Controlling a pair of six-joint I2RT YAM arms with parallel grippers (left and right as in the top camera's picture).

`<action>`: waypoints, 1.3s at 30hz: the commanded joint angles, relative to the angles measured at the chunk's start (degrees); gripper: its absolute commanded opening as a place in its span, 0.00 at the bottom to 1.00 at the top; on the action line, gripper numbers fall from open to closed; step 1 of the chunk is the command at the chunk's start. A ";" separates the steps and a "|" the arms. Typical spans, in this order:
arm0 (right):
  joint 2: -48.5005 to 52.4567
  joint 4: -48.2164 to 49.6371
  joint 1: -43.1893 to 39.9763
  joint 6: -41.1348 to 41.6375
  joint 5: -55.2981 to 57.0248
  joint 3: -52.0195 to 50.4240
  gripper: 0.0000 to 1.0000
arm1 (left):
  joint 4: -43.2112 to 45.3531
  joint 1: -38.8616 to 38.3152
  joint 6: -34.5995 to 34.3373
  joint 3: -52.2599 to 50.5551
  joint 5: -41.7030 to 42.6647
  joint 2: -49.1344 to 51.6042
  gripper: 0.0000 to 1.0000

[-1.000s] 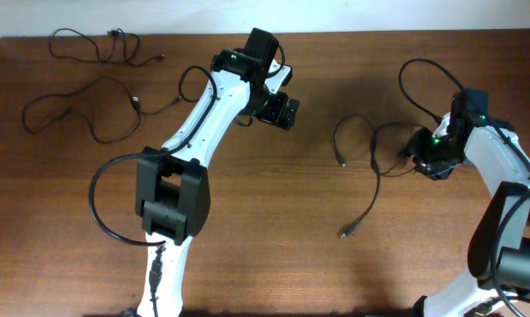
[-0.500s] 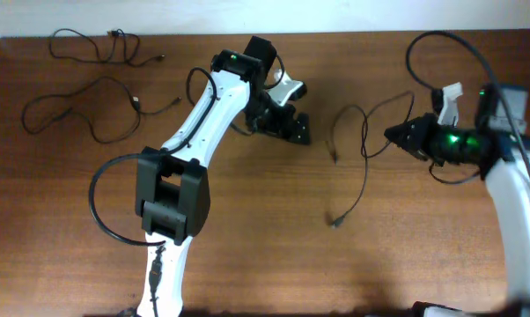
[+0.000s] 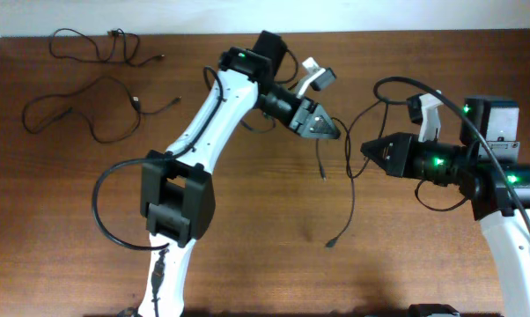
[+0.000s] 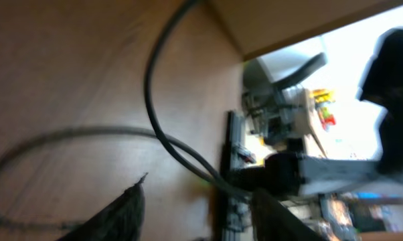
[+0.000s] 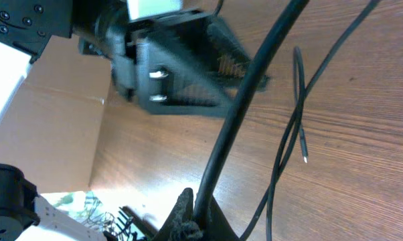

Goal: Untangle cables

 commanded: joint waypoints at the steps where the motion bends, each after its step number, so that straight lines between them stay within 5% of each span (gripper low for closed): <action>1: -0.35 0.74 2.29 1.07 -1.88 0.50 0.04 | 3.19 -3.37 -16.24 0.96 -17.66 -0.13 0.50; 9: -0.35 1.84 2.75 1.05 -1.86 0.50 0.04 | 2.29 -6.64 -16.39 0.94 -27.15 -0.13 0.41; 12: -0.35 1.86 2.60 1.07 -1.03 0.50 0.04 | 2.14 -6.64 -16.39 0.96 -27.15 -0.13 0.28; 14: -0.33 1.86 2.60 1.07 -0.61 0.50 0.04 | 2.05 -6.64 -16.39 0.96 -27.15 -0.13 0.10; 17: -0.35 1.86 2.58 1.14 0.92 0.50 0.04 | 2.08 -6.58 -16.39 0.94 -28.24 -0.13 0.00; 25: -0.35 0.22 2.60 7.56 11.41 0.50 0.04 | 1.22 -4.28 -25.90 0.94 -53.37 -0.13 0.00; 39: -0.33 -7.28 2.60 17.64 30.73 0.46 0.04 | 1.11 -2.82 -29.03 0.94 -56.11 -0.13 0.15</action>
